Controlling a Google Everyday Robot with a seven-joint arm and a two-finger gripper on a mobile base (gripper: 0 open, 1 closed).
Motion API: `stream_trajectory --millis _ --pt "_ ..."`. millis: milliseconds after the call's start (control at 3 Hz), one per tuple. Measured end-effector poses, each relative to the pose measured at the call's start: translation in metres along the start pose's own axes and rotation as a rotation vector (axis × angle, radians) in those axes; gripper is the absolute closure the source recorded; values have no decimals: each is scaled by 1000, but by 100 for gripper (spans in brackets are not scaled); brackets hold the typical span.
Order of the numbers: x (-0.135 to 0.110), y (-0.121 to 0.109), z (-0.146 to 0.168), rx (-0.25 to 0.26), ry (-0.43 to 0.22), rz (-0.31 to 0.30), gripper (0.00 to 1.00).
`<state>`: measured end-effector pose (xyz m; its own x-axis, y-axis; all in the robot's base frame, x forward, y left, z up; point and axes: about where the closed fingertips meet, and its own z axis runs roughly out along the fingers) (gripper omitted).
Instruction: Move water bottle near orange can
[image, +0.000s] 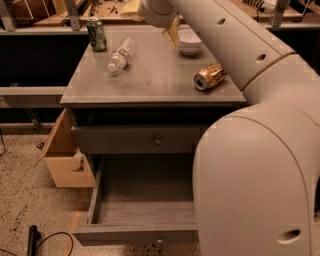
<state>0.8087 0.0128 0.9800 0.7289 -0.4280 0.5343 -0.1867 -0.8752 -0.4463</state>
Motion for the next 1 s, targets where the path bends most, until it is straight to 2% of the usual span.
stream_trajectory --millis 333,667,1000 --pt "13 -25 9 0 93 -77 0" --pt "16 -48 19 43 135 -140 0" --pt "10 -64 31 137 139 -204 0"
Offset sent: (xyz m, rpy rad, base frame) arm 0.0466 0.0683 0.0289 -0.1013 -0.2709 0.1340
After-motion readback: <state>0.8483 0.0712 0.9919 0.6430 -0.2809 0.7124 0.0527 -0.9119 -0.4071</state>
